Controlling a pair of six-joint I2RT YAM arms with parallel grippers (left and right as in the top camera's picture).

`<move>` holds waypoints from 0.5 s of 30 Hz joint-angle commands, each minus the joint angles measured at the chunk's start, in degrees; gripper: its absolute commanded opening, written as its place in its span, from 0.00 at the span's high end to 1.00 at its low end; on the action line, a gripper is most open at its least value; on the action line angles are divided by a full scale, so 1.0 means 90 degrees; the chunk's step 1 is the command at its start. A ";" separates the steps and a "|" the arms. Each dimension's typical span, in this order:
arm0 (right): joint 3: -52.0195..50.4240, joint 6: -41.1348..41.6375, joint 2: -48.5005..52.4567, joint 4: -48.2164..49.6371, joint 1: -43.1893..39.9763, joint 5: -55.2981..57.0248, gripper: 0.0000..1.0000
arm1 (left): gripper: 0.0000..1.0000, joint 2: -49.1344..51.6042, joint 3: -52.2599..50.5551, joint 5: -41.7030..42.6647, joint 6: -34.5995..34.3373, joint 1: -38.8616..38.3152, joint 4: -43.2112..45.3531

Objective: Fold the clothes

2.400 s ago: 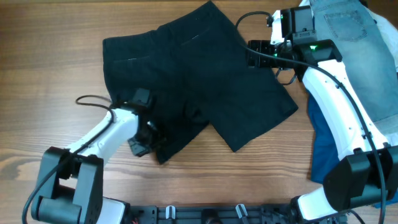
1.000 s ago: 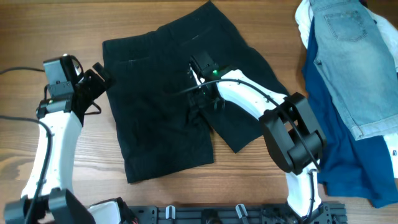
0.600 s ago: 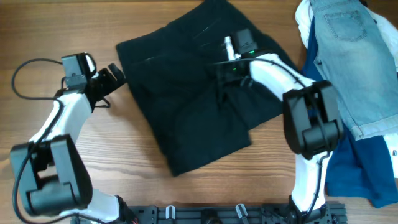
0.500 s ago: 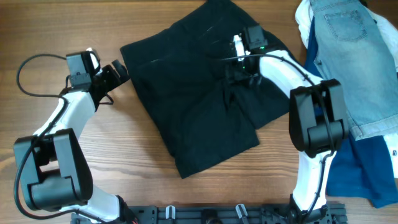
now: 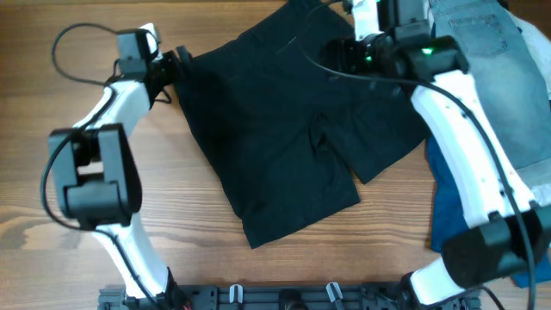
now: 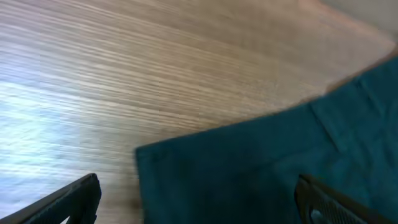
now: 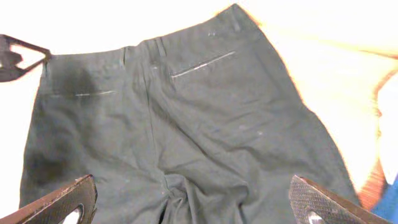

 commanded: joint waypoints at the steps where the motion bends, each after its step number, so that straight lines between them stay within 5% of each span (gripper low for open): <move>1: -0.0041 0.0124 0.0189 -0.0274 -0.0005 0.0299 0.00 | 0.00 0.0240 0.0393 -0.0284 0.1226 -0.0194 -0.0175; 6: -0.0041 0.0211 0.0199 -0.0323 -0.0005 0.0301 0.00 | 0.14 0.0274 0.0393 -0.0651 0.1518 -0.0221 -0.0690; 15: -0.0041 0.0340 0.0199 -0.0318 -0.0005 0.0299 0.00 | 0.20 0.0571 0.0393 -0.0602 0.0680 -0.0238 -0.0962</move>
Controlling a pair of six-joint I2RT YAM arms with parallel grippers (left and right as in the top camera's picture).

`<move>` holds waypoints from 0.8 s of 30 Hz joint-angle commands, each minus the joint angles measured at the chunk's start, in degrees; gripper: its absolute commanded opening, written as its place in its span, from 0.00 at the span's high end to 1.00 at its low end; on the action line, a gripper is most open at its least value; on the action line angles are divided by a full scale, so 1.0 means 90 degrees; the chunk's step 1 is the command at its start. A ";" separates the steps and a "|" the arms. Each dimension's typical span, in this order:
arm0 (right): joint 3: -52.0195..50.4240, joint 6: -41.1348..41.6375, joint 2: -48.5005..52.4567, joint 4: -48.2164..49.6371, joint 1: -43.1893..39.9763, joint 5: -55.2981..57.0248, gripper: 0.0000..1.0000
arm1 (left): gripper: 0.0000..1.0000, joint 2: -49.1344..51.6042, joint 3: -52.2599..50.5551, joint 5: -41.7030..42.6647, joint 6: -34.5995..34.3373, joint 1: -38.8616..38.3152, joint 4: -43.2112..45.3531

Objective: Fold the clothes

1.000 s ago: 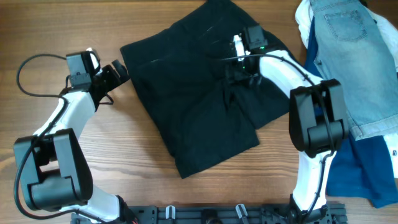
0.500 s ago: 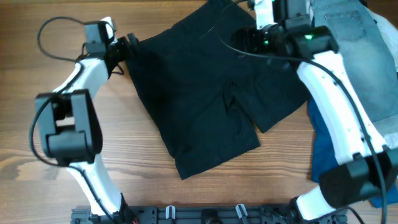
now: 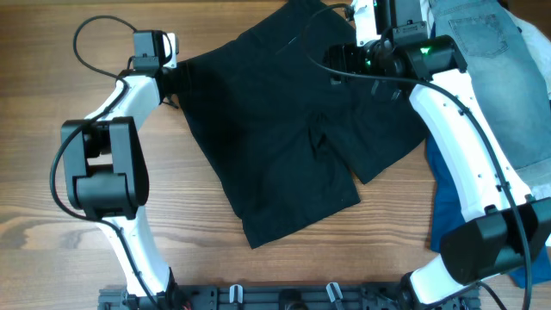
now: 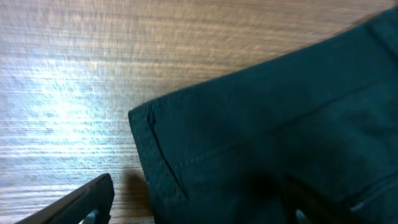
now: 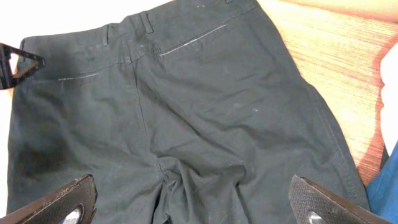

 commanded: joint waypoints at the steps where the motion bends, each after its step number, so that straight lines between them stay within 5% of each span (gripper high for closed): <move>1: -0.0012 0.0253 0.0051 0.0005 -0.0005 0.0092 0.00 | 0.23 0.0245 0.0112 0.0119 -0.0418 -0.0015 -0.0085; 5: -0.0012 0.0435 0.0051 0.0019 -0.0005 0.0090 0.00 | 0.49 0.0284 0.0112 0.0274 -0.0466 -0.0117 -0.0221; 7: -0.0012 0.0449 0.0051 0.0010 -0.0005 0.0134 0.00 | 0.84 0.0284 0.0112 0.0270 -0.0731 -0.0143 -0.0243; 9: -0.0029 0.0510 0.0051 -0.0002 -0.0005 0.0134 0.00 | 0.96 0.0274 0.0114 0.0148 -0.1207 -0.0102 -0.0374; 12: -0.0117 0.0653 0.0066 0.0015 -0.0005 0.0134 0.00 | 0.96 0.0134 0.0114 -0.0699 -0.2118 0.0114 -0.1188; 16: -0.0255 0.0967 0.0260 0.0090 -0.0005 0.0131 0.00 | 0.96 -0.0333 0.0114 -0.1501 -0.2421 0.0784 -0.3007; 24: -0.0338 0.1868 0.1095 0.0160 -0.0005 0.0131 0.00 | 0.96 -0.0534 0.0012 -0.1557 -0.2883 0.2147 -0.5986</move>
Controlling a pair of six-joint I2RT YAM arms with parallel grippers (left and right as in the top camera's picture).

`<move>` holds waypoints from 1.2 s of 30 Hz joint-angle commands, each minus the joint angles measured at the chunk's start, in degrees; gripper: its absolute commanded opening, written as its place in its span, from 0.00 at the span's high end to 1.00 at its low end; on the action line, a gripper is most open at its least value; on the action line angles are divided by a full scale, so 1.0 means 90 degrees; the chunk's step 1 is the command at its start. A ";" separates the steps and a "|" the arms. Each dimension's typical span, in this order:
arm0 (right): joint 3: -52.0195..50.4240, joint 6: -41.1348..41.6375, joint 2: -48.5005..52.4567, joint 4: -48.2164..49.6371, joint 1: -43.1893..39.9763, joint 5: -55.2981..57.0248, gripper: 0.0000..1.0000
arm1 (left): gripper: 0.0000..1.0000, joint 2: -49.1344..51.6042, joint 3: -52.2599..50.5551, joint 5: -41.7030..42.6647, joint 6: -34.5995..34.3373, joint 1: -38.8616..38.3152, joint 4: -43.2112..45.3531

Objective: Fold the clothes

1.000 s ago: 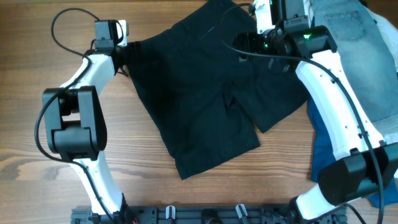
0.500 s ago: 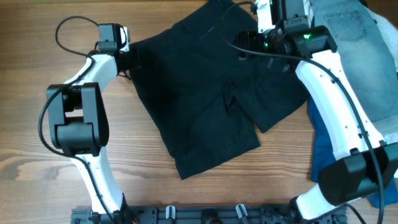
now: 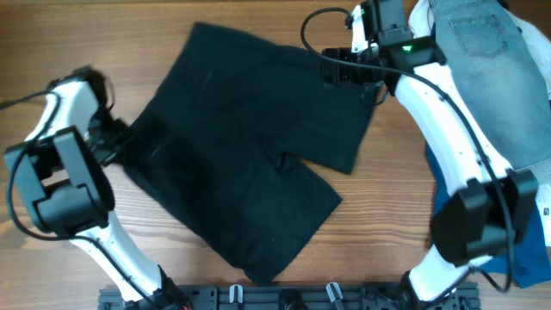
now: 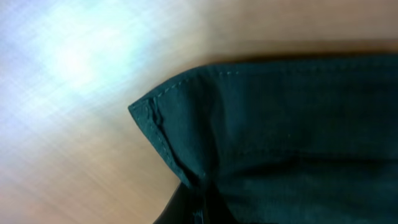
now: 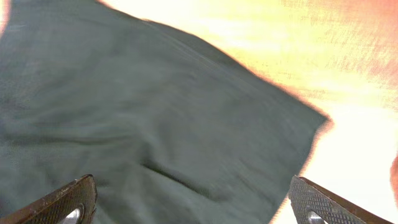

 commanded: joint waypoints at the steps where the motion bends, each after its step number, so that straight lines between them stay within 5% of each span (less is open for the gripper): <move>1: -0.0080 0.0721 0.0568 -0.0007 -0.0005 0.0063 0.00 | 0.96 -0.0141 -0.0124 -0.0240 -0.0134 0.0330 -0.0610; 2: -0.0080 0.0843 0.0695 -0.0032 -0.0005 0.0063 0.00 | 0.93 -0.0141 -0.0124 -0.0214 0.0041 0.0384 -0.0750; 5: -0.0080 0.0952 0.1039 -0.0117 0.0015 0.0024 0.00 | 0.25 -0.0141 -0.0124 -0.0189 0.0294 0.0403 -0.0969; 6: -0.0080 0.0945 0.1132 -0.0175 0.0034 -0.0053 0.00 | 0.19 -0.0143 -0.0124 -0.0177 0.0296 0.0386 -0.0991; 9: -0.0080 0.0738 0.1372 -0.0454 0.0221 -0.0352 0.00 | 0.16 -0.0148 -0.0053 0.0573 0.1282 0.0287 -0.0935; 20: -0.0568 0.0967 0.1377 -0.1054 0.1341 -0.0580 0.00 | 0.10 -0.1195 0.1690 0.1217 0.1297 -0.0187 -0.0736; 36: -0.1702 0.1452 0.1727 -0.0083 0.0959 -0.0488 0.00 | 0.05 -0.2416 0.1787 0.1217 0.1292 -0.0500 0.0197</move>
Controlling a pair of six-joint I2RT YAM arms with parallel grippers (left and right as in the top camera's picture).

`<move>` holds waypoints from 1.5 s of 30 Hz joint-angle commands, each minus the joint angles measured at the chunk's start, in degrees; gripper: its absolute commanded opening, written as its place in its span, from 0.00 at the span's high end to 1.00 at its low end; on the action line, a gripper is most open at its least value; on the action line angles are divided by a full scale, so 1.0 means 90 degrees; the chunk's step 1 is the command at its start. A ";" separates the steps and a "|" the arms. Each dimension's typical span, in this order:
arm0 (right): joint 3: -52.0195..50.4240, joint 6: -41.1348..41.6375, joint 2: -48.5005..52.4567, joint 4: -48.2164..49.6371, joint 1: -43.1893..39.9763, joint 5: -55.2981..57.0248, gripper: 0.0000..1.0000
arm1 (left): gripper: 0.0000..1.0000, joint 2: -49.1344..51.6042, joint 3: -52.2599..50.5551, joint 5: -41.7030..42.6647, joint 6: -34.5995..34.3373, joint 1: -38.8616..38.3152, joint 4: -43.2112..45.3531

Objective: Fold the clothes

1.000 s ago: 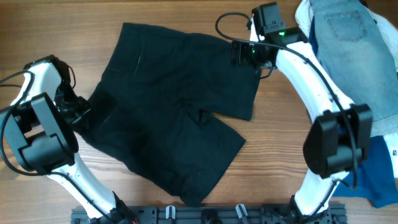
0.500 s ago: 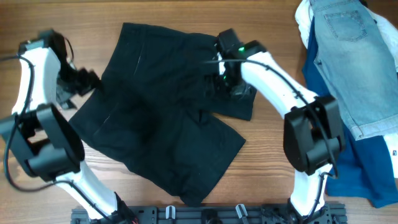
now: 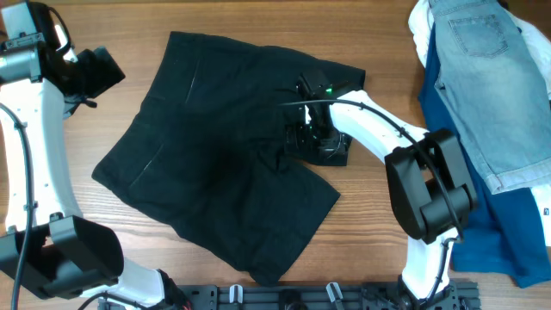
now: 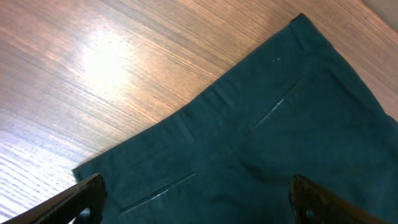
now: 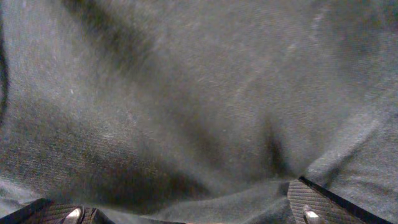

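Observation:
Black shorts (image 3: 215,155) lie spread flat on the wooden table, waistband toward the upper left, legs toward the lower right. My left gripper (image 3: 103,73) hangs open above the table's upper left, off the cloth; its view shows the waistband and back pockets (image 4: 261,143) below the open left gripper (image 4: 198,202). My right gripper (image 3: 312,142) sits low on the shorts near the crotch. In the right wrist view its fingers (image 5: 317,205) are wide apart over wrinkled dark fabric (image 5: 186,93), holding nothing.
At the right edge lies a pile of other clothes: light denim shorts (image 3: 482,77) on a blue garment (image 3: 491,232), with a white piece (image 3: 419,26) at the top. A black rail (image 3: 284,297) runs along the front edge.
My left gripper has let go of the waistband corner and now hangs open, higher and at the upper left. My right gripper went from the shorts' upper right edge to the crotch.
The shorts first lay further right, with my left gripper open at their waistband corner and the right gripper open above them. Then the left was shut on that corner and the shorts lay shifted and turned leftward. Now the corner is released.

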 commanded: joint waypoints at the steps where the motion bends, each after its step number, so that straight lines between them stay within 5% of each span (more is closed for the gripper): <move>1: -0.0172 0.0100 0.0517 0.0233 -0.0398 0.0080 0.00 | 0.03 -0.0078 0.0073 0.0073 0.0080 -0.0248 0.0119; 11: 0.0036 -0.0930 0.0988 0.2254 -0.1938 0.0270 0.00 | 0.00 -0.0068 0.0070 0.0070 0.0080 -0.0782 0.0748; 20: 0.0967 -0.1171 0.1166 0.3016 -0.2198 0.0631 0.00 | 0.00 0.0352 0.0070 0.0075 0.0056 -0.0947 0.0971; 29: 0.3415 -0.1005 0.0391 -0.0561 -0.2191 -0.0102 0.00 | 0.02 0.0270 0.0070 0.0066 0.0080 -0.0945 0.0641; 33: 0.3509 -0.1644 -0.0386 -0.1569 -0.2191 -0.1350 0.00 | 0.00 -0.0117 0.0070 0.0044 -0.0046 -0.0945 -0.0328; 37: 0.3495 -0.1715 -0.0760 -0.3143 -0.2152 -0.1100 0.00 | 0.00 -0.0308 0.0070 -0.0330 -0.0695 -0.0945 -0.1474; 40: 0.3490 -0.1069 -0.1110 -0.4014 -0.1899 -0.0007 0.00 | 0.00 -0.0597 0.0070 -0.1115 -0.1333 -0.0945 -0.2154; 45: 0.2902 0.0168 -0.1826 -0.4143 -0.1307 0.0330 0.00 | 0.00 -0.1447 -0.0304 -0.1124 -0.2164 -0.0947 -0.2438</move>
